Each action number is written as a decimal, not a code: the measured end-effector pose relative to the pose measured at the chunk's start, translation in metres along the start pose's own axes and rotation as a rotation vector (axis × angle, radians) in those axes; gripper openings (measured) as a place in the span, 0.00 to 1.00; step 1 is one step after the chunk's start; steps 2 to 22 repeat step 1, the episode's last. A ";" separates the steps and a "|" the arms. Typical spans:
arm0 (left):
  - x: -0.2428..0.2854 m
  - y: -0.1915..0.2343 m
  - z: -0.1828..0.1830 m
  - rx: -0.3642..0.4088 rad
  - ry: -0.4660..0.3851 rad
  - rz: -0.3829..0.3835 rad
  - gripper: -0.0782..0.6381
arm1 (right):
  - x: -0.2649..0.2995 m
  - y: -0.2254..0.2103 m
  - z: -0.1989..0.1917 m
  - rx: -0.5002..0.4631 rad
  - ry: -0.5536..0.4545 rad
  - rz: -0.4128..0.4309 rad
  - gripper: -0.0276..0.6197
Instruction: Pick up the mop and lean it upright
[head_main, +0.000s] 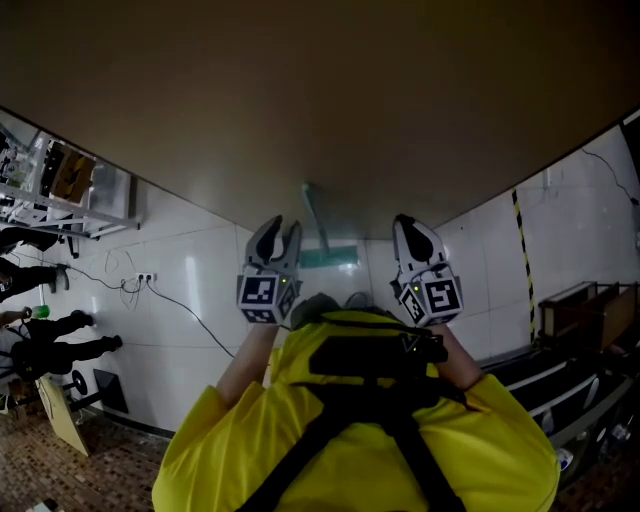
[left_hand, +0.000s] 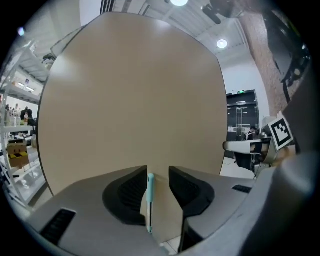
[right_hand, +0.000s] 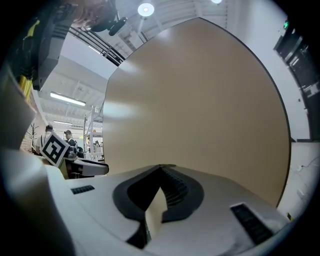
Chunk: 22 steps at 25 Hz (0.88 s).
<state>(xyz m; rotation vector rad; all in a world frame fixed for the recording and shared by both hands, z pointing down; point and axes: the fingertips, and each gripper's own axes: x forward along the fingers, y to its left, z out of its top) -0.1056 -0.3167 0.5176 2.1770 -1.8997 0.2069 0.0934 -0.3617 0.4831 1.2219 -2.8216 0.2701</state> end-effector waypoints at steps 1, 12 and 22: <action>0.004 0.000 -0.003 -0.005 0.016 -0.009 0.28 | -0.001 -0.003 -0.003 0.005 0.001 -0.002 0.05; 0.004 0.000 -0.003 -0.005 0.016 -0.009 0.28 | -0.001 -0.003 -0.003 0.005 0.001 -0.002 0.05; 0.004 0.000 -0.003 -0.005 0.016 -0.009 0.28 | -0.001 -0.003 -0.003 0.005 0.001 -0.002 0.05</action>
